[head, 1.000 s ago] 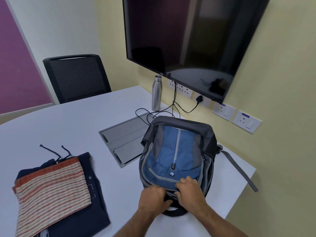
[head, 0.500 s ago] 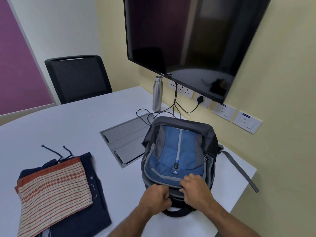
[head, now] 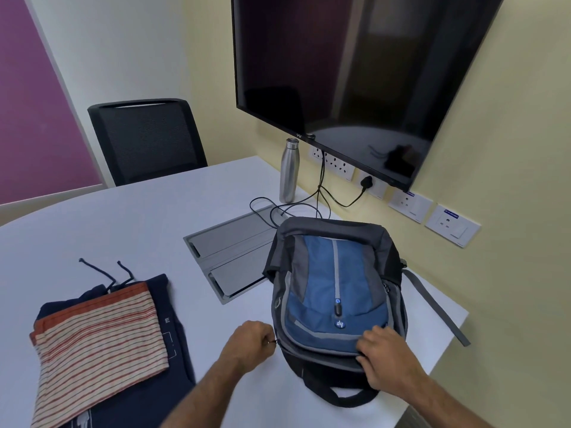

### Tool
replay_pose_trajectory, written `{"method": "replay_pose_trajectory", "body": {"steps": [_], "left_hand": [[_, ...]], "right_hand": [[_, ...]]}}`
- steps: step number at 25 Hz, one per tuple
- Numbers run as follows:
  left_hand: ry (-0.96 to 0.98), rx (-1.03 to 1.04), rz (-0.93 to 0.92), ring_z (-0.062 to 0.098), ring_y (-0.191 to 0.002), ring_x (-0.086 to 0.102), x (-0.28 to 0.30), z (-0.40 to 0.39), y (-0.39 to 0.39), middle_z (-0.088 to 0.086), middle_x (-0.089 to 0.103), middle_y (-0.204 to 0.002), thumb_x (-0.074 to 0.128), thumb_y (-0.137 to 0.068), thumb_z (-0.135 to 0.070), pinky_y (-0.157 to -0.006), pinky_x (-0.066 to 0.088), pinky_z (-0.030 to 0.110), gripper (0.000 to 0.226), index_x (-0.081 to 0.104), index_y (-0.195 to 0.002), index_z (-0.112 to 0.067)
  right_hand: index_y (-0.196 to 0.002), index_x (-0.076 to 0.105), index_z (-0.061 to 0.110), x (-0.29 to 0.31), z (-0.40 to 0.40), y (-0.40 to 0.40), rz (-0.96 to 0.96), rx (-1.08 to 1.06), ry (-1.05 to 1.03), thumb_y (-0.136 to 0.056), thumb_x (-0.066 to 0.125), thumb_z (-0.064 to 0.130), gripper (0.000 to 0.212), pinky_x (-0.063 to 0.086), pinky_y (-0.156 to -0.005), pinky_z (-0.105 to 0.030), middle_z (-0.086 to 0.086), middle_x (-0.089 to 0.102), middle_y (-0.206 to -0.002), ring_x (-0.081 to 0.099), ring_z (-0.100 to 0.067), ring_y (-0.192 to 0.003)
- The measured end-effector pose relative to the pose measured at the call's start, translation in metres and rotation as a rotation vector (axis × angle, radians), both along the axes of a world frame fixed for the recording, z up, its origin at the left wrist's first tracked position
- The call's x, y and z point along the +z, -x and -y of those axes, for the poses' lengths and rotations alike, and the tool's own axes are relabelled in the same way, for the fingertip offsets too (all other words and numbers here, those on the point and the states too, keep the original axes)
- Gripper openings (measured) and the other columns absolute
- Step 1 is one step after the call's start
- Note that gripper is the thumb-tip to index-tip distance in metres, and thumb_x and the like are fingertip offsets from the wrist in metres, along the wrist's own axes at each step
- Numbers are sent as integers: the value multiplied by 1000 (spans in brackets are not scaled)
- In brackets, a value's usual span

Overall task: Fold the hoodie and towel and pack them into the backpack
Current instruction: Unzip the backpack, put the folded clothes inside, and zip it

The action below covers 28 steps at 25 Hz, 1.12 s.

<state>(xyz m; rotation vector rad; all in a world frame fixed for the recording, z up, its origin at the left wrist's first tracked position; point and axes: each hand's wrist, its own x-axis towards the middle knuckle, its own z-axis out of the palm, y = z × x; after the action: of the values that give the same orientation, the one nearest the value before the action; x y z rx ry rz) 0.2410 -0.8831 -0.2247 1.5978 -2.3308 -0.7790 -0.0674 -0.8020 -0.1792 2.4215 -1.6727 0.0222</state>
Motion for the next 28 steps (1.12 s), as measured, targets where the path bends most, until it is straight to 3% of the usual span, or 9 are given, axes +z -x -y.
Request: {"method": "replay_pose_trajectory", "body": {"steps": [6, 13, 16, 18, 20, 21, 23, 25, 28], "left_hand": [[22, -27, -88, 5, -77, 54, -5, -2, -5, -13, 60, -85, 58, -91, -21, -64, 37, 9, 15, 72, -90, -19], [12, -34, -144, 3, -77, 54, -7, -2, -8, -5, 70, -93, 62, -91, -22, -68, 42, 13, 12, 74, -91, -17], [2, -48, -131, 5, -79, 56, -8, 0, -10, -4, 71, -96, 64, -91, -25, -72, 47, 20, 12, 74, -93, -20], [4, -57, -117, 9, -81, 59, -8, 3, -11, -5, 71, -95, 64, -90, -28, -74, 51, 26, 13, 75, -93, -22], [19, -60, -96, 12, -85, 62, -7, 8, -11, -6, 70, -95, 63, -90, -29, -75, 52, 30, 15, 75, -94, -23], [30, -61, -80, 13, -86, 62, -7, 11, -11, -6, 70, -96, 62, -91, -29, -75, 53, 31, 15, 75, -95, -23], [65, -54, -36, 13, -89, 61, -5, 19, -10, -7, 69, -100, 61, -92, -30, -76, 53, 29, 16, 75, -98, -24], [109, -42, 20, 14, -90, 61, -1, 33, -9, -7, 68, -102, 59, -93, -32, -76, 52, 28, 18, 73, -102, -25], [186, -52, 124, 17, -89, 62, 6, 58, -5, -5, 66, -102, 54, -95, -32, -77, 54, 32, 22, 73, -103, -24]], "right_hand": [[-70, 61, 23, -17, 22, -74, -41, 68, 6, -64, 74, 50, 30, 47, -56, -32, 6, 56, -65, 55, -17, -63], [-55, 59, 19, -19, 62, -151, -38, -126, -167, -40, 89, 34, 36, 44, -42, -32, 1, 56, -52, 56, -19, -49], [-62, 56, 18, -8, 73, -161, -1, -226, -207, -67, 79, 29, 25, 44, -52, -31, -4, 64, -65, 63, -22, -62], [-59, 47, 20, -2, 77, -161, 15, -201, -151, -67, 78, 26, 32, 36, -48, -29, -3, 63, -62, 61, -20, -58], [-46, 33, 22, 5, 79, -155, 88, -171, -133, -39, 84, 24, 52, 16, -37, -22, 3, 48, -40, 37, -15, -34], [-46, 27, 20, 8, 82, -150, 130, -176, -116, -34, 82, 24, 56, 7, -37, -21, 4, 43, -36, 26, -15, -33], [-50, 22, 19, 11, 84, -141, 160, -169, -70, -38, 79, 23, 58, 2, -39, -21, 4, 41, -36, 22, -15, -36], [-52, 23, 20, 19, 82, -135, 178, -161, -70, -44, 77, 24, 55, 8, -38, -23, 5, 42, -38, 25, -14, -37], [-50, 24, 20, 23, 82, -127, 221, -124, -44, -52, 71, 23, 47, -3, -43, -15, 6, 40, -38, 26, -11, -37]]}}
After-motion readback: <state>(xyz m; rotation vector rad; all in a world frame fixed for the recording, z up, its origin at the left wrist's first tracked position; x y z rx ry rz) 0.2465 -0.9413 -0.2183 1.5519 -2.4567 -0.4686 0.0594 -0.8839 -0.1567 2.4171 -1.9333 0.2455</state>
